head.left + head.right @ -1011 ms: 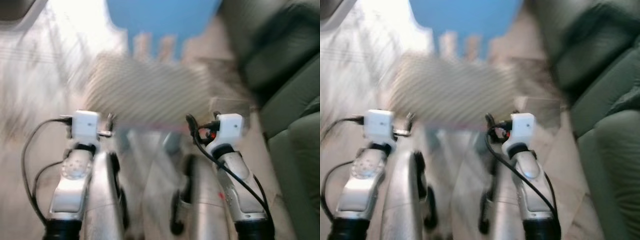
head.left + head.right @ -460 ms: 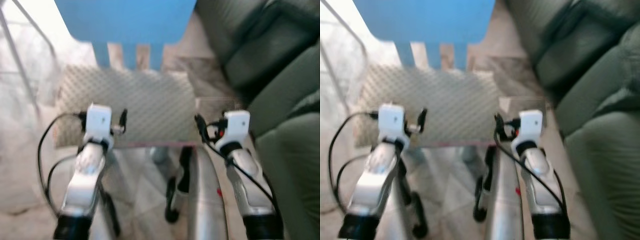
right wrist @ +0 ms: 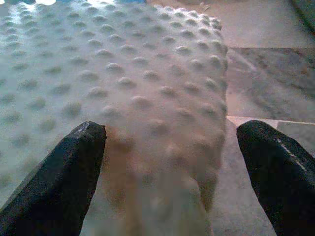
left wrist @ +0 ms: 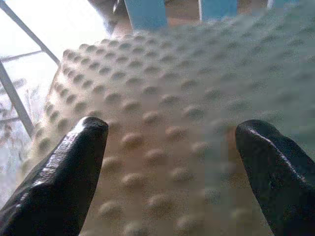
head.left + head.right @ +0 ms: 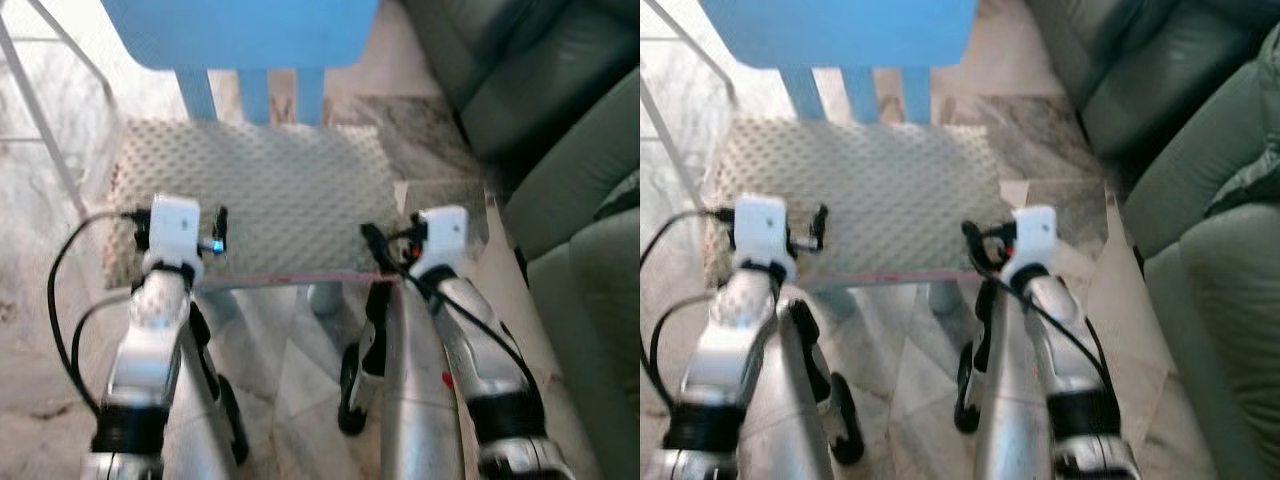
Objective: Move the pillow to the sofa
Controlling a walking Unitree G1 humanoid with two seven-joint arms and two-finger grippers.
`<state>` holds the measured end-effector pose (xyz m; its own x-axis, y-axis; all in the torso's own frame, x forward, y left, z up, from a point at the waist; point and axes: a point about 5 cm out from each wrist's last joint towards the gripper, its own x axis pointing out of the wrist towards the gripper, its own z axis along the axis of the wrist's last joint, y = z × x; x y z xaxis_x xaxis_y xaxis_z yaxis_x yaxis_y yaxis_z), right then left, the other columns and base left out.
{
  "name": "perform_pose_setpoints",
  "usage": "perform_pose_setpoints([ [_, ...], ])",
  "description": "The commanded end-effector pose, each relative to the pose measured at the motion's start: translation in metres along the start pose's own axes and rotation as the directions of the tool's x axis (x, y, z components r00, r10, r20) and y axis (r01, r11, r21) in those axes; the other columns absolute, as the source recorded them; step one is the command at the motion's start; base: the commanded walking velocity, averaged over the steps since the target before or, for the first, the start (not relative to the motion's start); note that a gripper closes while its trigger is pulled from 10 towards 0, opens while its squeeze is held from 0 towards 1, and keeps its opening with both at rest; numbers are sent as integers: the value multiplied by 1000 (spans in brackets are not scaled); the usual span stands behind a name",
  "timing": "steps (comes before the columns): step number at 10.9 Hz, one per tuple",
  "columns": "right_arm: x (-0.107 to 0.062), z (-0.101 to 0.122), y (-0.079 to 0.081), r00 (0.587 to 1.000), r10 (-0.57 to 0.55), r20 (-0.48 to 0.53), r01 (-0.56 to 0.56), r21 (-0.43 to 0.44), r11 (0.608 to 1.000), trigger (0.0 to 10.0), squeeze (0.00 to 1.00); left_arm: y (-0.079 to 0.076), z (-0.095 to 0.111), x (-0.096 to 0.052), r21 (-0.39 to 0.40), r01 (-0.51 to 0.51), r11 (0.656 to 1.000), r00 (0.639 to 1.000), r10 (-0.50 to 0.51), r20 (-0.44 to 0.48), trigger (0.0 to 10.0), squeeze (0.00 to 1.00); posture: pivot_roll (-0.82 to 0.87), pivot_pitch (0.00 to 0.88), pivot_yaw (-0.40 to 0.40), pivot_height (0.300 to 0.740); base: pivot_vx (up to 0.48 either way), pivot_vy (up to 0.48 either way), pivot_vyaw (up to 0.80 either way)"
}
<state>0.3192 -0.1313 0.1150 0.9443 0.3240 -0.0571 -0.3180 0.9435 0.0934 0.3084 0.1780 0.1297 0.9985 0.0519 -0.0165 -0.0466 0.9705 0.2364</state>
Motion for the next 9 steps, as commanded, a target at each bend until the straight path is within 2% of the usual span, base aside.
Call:
perform_pose_setpoints([
  [1, 0, -6, -1, 1000, 3, -14, -3, 20, 1000, 10000, 0, 5, -15, -2, -3, -21, 1000, 998, 20, -65, 10000, 0, 2, 415, -55, 490, 0, 0, 0],
  [2, 11, 3, -4, 1000, 11, 10, -11, 46, 999, 10000, 0, 11, -16, 6, -4, -42, 999, 996, 41, -81, 10000, 0, 6, 421, -55, 490, 0, 0, 0],
  [3, 19, 4, -2, 1000, 26, 7, -26, 46, 999, 10000, 0, 9, -17, 11, -18, -35, 999, 995, 33, -96, 10000, 0, 14, 422, -58, 490, 0, 0, 0],
  [4, 27, 1, 4, 999, 50, -4, -49, 79, 996, 10000, 0, 6, -26, 18, -70, -37, 997, 991, 27, -134, 10000, 0, 19, 416, -62, 490, 0, 0, 0],
  [5, 32, -4, 8, 997, 67, -25, -63, 136, 989, 10000, 0, 2, -29, 21, -67, -25, 997, 989, 15, -147, 10000, 0, 17, 412, -66, 490, 0, 0, 0],
  [6, 39, -16, 18, 993, 95, -69, -73, 266, 961, 10000, 0, -2, -36, 27, -110, -20, 994, 984, 1, -177, 784, 0, 18, 401, -67, 490, 0, 0, 0],
  [7, 42, -23, 27, 989, 117, -89, -86, 291, 953, 0, 0, -5, -40, 28, -120, -14, 993, 978, -11, -207, 0, 0, 20, 396, -69, 490, 0, 0, 0],
  [9, 43, -33, 33, 987, 108, -117, -69, 299, 952, 0, 0, -17, -59, 23, -104, 49, 993, 957, -77, -279, 0, 0, 20, 371, -71, 490, 0, 0, 0],
])
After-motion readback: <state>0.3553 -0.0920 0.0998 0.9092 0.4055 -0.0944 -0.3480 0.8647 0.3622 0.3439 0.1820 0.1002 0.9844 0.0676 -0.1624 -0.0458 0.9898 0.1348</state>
